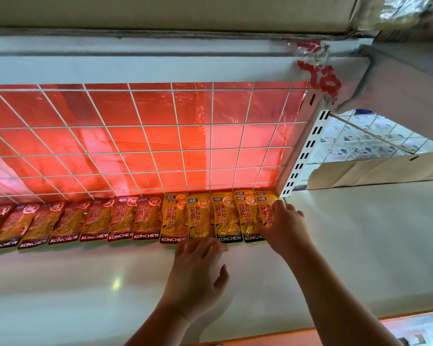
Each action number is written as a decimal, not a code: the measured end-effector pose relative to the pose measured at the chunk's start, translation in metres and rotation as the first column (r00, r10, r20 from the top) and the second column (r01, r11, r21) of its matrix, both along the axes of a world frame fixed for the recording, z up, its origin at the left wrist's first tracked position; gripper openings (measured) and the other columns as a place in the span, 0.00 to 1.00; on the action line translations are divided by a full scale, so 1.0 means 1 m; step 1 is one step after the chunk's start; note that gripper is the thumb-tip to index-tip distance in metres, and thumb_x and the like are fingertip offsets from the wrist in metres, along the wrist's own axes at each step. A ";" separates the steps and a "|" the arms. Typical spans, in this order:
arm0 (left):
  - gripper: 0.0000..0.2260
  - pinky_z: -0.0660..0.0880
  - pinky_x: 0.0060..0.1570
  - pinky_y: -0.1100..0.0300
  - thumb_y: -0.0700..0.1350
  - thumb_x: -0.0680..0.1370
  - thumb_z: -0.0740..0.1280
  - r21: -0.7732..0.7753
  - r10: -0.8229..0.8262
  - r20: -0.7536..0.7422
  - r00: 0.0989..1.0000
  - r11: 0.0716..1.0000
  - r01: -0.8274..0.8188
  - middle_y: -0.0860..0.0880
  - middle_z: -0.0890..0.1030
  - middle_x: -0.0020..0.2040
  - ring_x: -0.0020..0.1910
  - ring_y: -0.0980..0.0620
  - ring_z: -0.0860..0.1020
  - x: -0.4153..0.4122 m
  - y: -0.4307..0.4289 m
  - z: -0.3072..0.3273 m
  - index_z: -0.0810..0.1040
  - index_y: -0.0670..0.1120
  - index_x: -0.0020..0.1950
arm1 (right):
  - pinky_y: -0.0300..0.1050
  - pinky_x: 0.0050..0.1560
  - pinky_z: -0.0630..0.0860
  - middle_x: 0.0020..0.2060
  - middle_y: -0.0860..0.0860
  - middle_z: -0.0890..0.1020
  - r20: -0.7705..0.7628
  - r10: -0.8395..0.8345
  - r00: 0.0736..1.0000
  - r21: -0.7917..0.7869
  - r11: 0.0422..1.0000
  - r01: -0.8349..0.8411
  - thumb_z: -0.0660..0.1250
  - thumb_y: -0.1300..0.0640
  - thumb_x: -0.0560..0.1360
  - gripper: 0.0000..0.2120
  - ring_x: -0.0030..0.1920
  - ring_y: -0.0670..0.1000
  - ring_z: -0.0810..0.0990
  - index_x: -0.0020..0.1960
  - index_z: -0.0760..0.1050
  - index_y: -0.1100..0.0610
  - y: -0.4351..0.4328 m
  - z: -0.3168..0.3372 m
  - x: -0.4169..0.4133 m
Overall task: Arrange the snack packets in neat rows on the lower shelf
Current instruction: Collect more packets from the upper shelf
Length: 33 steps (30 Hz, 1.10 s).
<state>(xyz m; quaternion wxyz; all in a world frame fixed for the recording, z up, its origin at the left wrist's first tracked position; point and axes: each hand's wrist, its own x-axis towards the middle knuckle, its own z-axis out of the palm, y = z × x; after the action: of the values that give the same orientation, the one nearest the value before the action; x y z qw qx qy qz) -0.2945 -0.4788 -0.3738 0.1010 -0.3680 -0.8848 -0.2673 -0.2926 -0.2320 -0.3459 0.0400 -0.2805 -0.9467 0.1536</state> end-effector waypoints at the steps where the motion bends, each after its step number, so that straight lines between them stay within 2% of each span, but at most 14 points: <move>1: 0.14 0.76 0.57 0.52 0.53 0.73 0.67 -0.004 0.003 -0.004 1.000 1.000 -0.003 0.58 0.79 0.55 0.57 0.55 0.75 0.000 0.000 0.000 0.76 0.56 0.59 | 0.52 0.52 0.72 0.52 0.56 0.78 -0.002 0.002 1.000 -0.002 1.000 -0.002 0.73 0.41 0.68 0.26 0.51 0.61 0.76 0.58 0.70 0.56 0.000 0.001 0.001; 4: 0.14 0.76 0.57 0.51 0.52 0.74 0.68 -0.015 0.009 -0.010 1.000 1.000 -0.009 0.58 0.79 0.56 0.58 0.54 0.75 0.000 0.000 0.000 0.76 0.55 0.59 | 0.53 0.53 0.73 0.54 0.56 0.78 -0.023 0.002 1.000 0.005 1.000 -0.001 0.72 0.44 0.69 0.26 0.53 0.62 0.75 0.60 0.71 0.55 -0.006 0.009 0.005; 8: 0.15 0.75 0.58 0.52 0.52 0.74 0.68 -0.013 0.045 0.009 0.999 0.999 -0.045 0.58 0.79 0.57 0.59 0.54 0.76 0.000 0.000 0.001 0.76 0.55 0.60 | 0.54 0.54 0.74 0.57 0.55 0.78 -0.161 0.083 0.984 -0.007 0.996 -0.086 0.72 0.49 0.69 0.24 0.56 0.62 0.75 0.63 0.74 0.54 -0.025 0.022 0.009; 13: 0.15 0.75 0.56 0.52 0.52 0.73 0.66 -0.023 0.070 -0.008 0.998 0.997 -0.070 0.56 0.80 0.56 0.57 0.51 0.78 0.000 0.000 0.002 0.76 0.55 0.59 | 0.55 0.53 0.77 0.57 0.54 0.79 -0.235 0.196 0.952 -0.044 0.976 -0.212 0.68 0.48 0.68 0.23 0.56 0.62 0.76 0.62 0.76 0.52 -0.049 0.031 0.016; 19: 0.15 0.70 0.58 0.56 0.53 0.73 0.66 0.113 0.163 0.064 0.985 0.979 -0.170 0.56 0.80 0.57 0.58 0.52 0.77 -0.008 0.002 0.028 0.77 0.54 0.60 | 0.53 0.57 0.75 0.58 0.50 0.79 -0.273 0.255 0.928 -0.032 0.961 -0.273 0.70 0.49 0.70 0.21 0.58 0.58 0.75 0.63 0.76 0.51 -0.064 0.053 0.027; 23: 0.17 0.74 0.58 0.48 0.48 0.72 0.69 0.237 0.104 -0.009 0.995 0.966 -0.099 0.53 0.80 0.57 0.58 0.48 0.78 -0.019 0.000 0.076 0.79 0.49 0.60 | 0.50 0.56 0.74 0.57 0.49 0.80 -0.343 0.265 0.901 0.007 0.960 -0.279 0.70 0.50 0.68 0.20 0.56 0.57 0.76 0.60 0.77 0.50 -0.076 0.085 0.038; 27: 0.19 0.73 0.57 0.49 0.49 0.71 0.66 0.326 -0.009 -0.162 0.987 0.943 0.062 0.54 0.80 0.58 0.58 0.47 0.78 -0.021 0.003 0.147 0.79 0.50 0.61 | 0.43 0.54 0.70 0.56 0.48 0.79 -0.459 0.236 0.857 0.049 0.969 -0.241 0.71 0.53 0.68 0.19 0.56 0.54 0.76 0.59 0.78 0.52 -0.089 0.144 0.054; 31: 0.18 0.74 0.59 0.51 0.48 0.72 0.67 0.419 -0.128 -0.297 0.946 0.873 0.250 0.52 0.81 0.58 0.59 0.48 0.78 -0.009 0.017 0.224 0.80 0.48 0.62 | 0.47 0.59 0.74 0.54 0.47 0.80 -0.624 0.215 0.751 0.113 0.976 -0.186 0.65 0.49 0.69 0.18 0.56 0.51 0.78 0.57 0.78 0.52 -0.098 0.224 0.081; 33: 0.18 0.74 0.60 0.53 0.46 0.74 0.68 0.438 -0.199 -0.354 0.914 0.828 0.350 0.51 0.81 0.60 0.60 0.47 0.78 0.002 0.028 0.258 0.80 0.46 0.64 | 0.45 0.58 0.73 0.54 0.44 0.78 -0.684 0.190 0.705 0.143 0.982 -0.126 0.65 0.50 0.70 0.16 0.57 0.49 0.76 0.57 0.77 0.49 -0.099 0.263 0.101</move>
<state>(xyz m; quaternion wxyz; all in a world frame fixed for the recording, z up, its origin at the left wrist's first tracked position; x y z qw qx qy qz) -0.2928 -0.4511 -0.1159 0.2814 -0.4900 -0.6993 -0.4378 -0.1918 -0.3307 -0.0829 0.3903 -0.1183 -0.8886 0.2099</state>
